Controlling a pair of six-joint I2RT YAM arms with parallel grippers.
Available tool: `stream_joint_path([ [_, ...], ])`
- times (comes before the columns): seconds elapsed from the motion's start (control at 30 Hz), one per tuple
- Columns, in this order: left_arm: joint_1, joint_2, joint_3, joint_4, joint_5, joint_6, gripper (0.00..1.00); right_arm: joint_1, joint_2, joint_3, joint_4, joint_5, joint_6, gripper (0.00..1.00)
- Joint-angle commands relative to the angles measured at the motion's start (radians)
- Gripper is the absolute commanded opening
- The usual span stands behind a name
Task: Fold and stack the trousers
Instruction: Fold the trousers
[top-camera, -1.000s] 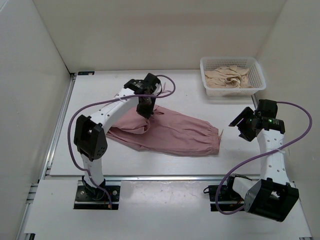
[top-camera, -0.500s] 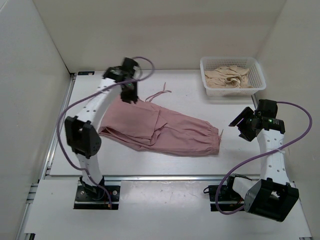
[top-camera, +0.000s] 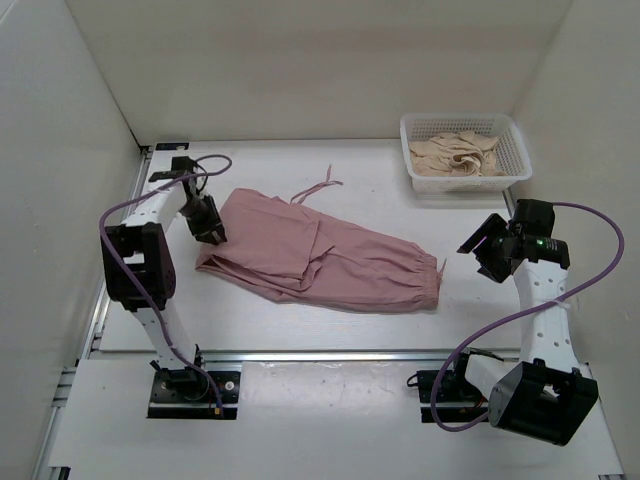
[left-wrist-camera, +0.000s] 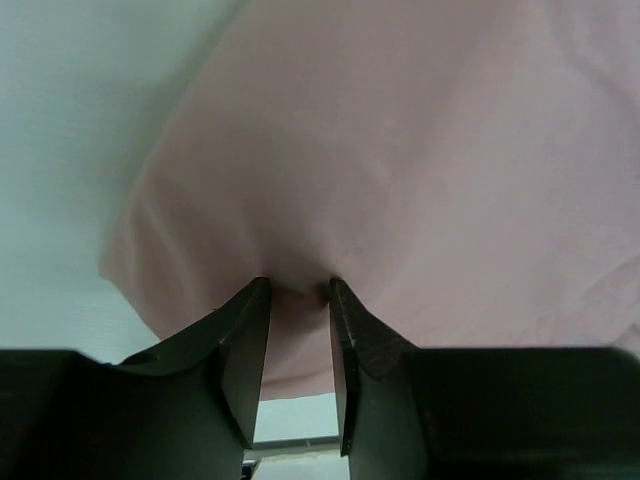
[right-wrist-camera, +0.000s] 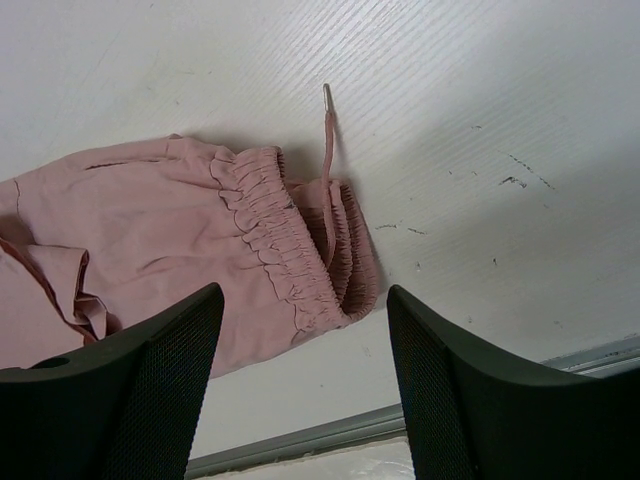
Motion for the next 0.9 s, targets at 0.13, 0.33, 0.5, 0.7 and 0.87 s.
stream_joint_path([
  [0.13,0.029,0.025,-0.184,0.094,-0.039,-0.016,0.39,0.007,-0.018,0.005,0.007,0.010,-0.023,0.72],
  [0.33,0.038,0.044,-0.214,0.117,-0.146,-0.048,0.37,0.007,-0.018,0.014,0.007,0.010,-0.023,0.72],
  [0.5,0.038,-0.163,-0.185,0.067,-0.168,-0.059,0.40,0.007,-0.018,0.014,0.007,0.010,-0.023,0.72],
  [0.7,0.075,-0.253,-0.076,0.037,-0.107,-0.044,0.85,0.007,-0.018,0.014,0.007,0.010,-0.023,0.72],
  [0.87,0.029,-0.104,0.062,0.037,-0.032,-0.018,0.51,0.007,-0.018,0.014,0.007,0.000,-0.023,0.72],
])
